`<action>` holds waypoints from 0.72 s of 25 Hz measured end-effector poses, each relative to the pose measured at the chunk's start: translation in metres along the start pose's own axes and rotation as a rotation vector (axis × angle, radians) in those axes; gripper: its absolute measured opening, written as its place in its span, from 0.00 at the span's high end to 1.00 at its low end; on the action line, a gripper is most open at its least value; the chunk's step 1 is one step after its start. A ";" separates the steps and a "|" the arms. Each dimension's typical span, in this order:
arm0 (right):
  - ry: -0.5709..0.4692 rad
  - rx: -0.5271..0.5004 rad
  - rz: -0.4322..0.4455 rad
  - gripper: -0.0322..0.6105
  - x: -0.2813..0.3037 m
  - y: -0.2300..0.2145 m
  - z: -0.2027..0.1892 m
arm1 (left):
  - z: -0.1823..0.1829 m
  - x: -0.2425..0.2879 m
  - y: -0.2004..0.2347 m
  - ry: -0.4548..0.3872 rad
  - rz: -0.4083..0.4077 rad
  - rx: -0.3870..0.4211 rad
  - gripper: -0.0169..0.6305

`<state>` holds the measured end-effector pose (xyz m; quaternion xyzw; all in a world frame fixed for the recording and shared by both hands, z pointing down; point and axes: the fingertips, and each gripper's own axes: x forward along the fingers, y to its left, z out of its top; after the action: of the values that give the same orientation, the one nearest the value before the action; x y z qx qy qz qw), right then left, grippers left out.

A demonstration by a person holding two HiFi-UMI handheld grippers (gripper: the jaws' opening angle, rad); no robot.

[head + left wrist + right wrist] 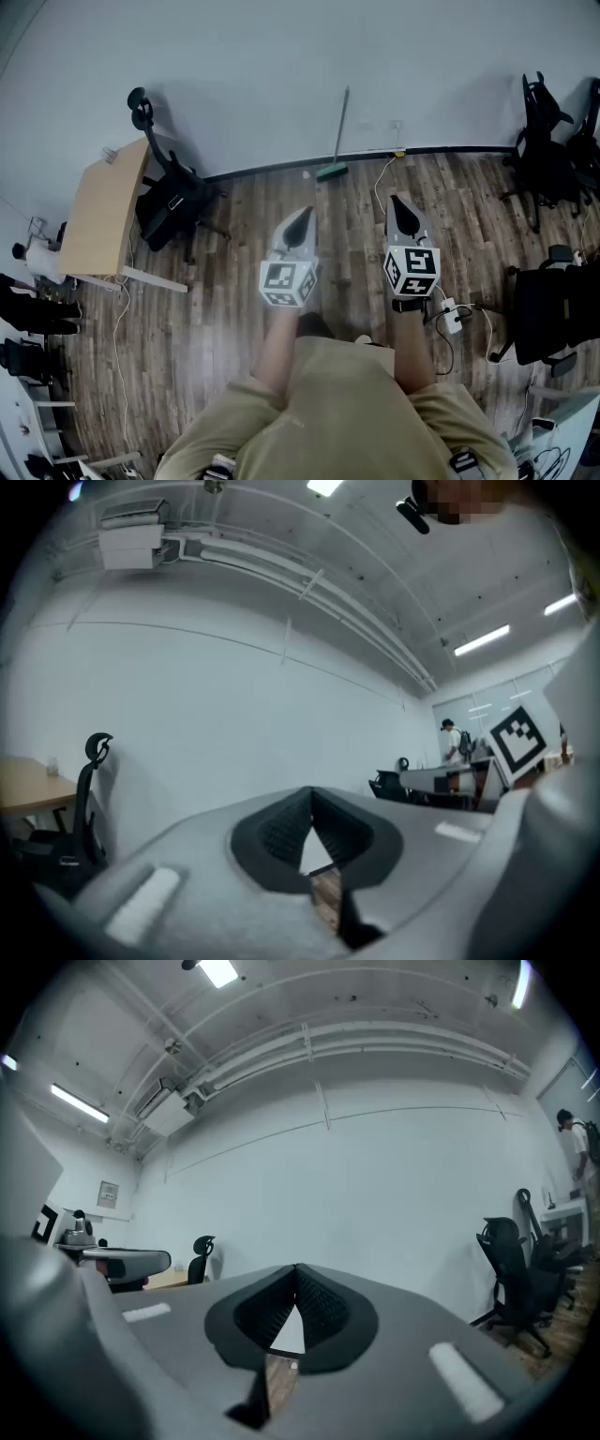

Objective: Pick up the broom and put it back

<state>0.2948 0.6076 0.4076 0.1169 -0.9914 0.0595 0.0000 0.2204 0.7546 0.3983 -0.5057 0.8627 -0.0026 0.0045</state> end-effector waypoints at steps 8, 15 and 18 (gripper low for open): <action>0.059 0.030 -0.042 0.94 0.027 -0.018 -0.022 | -0.026 0.036 0.021 0.034 -0.012 -0.066 0.97; 0.128 0.048 -0.102 0.94 0.090 -0.045 -0.032 | -0.043 0.109 0.047 0.050 -0.085 -0.117 0.97; 0.142 0.027 -0.088 0.94 0.129 -0.036 -0.028 | -0.040 0.140 0.080 0.037 -0.094 -0.154 0.97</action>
<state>0.1768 0.5462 0.4416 0.1560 -0.9818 0.0811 0.0712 0.0814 0.6715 0.4364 -0.5444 0.8356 0.0542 -0.0505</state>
